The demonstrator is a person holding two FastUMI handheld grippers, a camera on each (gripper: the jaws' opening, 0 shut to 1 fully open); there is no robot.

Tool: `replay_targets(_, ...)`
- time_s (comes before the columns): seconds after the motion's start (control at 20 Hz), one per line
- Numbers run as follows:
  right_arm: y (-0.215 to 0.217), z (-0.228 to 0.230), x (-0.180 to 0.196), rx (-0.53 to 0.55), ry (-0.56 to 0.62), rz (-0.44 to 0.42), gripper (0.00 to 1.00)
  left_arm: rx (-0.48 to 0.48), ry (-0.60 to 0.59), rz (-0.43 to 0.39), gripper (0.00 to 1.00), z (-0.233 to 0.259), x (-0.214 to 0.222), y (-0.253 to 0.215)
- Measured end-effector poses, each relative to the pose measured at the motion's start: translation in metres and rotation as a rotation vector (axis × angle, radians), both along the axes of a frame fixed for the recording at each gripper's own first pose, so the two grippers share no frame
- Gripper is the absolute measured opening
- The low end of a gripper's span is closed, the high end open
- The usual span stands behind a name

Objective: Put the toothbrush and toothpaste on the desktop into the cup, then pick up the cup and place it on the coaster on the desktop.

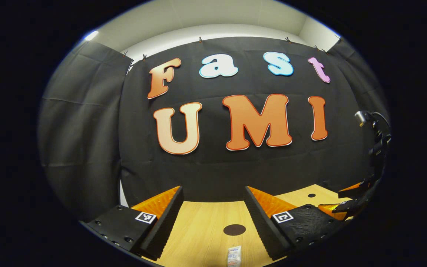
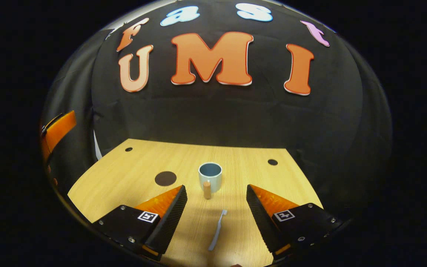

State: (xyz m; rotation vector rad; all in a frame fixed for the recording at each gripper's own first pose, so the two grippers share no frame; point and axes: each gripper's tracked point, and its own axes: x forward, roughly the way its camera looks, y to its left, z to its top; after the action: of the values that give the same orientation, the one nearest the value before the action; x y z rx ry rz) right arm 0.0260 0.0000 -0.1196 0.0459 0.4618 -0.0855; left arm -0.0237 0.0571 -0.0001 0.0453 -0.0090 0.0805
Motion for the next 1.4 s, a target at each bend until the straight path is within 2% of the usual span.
replay_targets(0.4,-0.002,-0.058,0.004,0.023,0.213,-0.012,0.95,0.03,0.024,0.071,0.98,-0.006,-0.015,0.024)
replay_targets(0.8,-0.019,-0.13,-0.017,0.002,0.514,0.001,0.95,0.042,0.087,0.13,0.99,-0.022,-0.029,0.036)
replay_targets(1.0,-0.005,-0.163,-0.028,0.061,0.666,0.03,0.9,0.048,0.125,0.142,1.0,-0.032,-0.032,0.032)
replay_targets(1.4,-0.002,-0.196,-0.029,0.065,0.809,0.057,0.9,0.055,0.184,0.186,0.99,-0.042,-0.046,0.033)
